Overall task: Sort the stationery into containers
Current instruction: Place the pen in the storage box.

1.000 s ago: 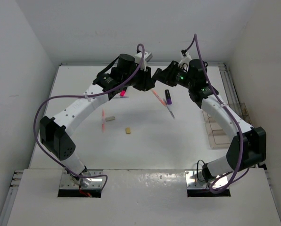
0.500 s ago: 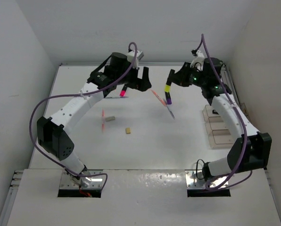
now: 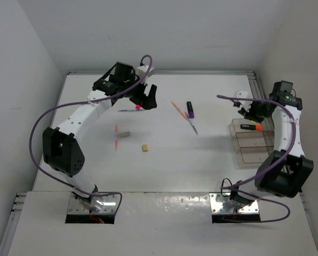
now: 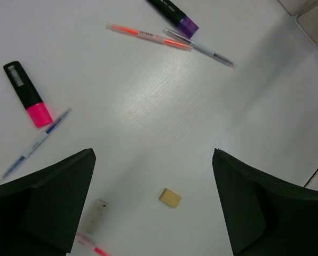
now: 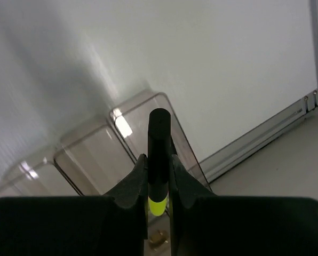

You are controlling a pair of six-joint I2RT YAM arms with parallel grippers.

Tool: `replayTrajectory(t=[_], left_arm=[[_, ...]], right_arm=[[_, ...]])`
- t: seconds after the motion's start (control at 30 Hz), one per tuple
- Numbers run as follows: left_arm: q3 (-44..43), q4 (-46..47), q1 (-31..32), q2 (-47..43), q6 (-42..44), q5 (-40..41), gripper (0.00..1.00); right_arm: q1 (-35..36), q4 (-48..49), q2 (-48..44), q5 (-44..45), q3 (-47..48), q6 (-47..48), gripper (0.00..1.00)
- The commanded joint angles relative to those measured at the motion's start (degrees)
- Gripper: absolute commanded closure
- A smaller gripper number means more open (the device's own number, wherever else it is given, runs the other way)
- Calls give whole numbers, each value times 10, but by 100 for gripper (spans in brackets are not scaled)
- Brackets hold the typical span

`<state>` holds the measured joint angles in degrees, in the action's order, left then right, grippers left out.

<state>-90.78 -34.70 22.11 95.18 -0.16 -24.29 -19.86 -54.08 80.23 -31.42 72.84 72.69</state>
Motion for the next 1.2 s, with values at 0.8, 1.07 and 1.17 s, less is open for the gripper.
replayTrajectory(t=[0.8,1.07,1.17], left_arm=[[-103,11,15,134,-22,177,4],[-236,-28,-41,285,-42,223,11],[-251,-18,-49,326,-34,239,13]], right_arm=[[-11,107,176,139,5,238,56],[-21,123,143,17,67,-67,51],[-28,115,104,-56,69,-204,51]])
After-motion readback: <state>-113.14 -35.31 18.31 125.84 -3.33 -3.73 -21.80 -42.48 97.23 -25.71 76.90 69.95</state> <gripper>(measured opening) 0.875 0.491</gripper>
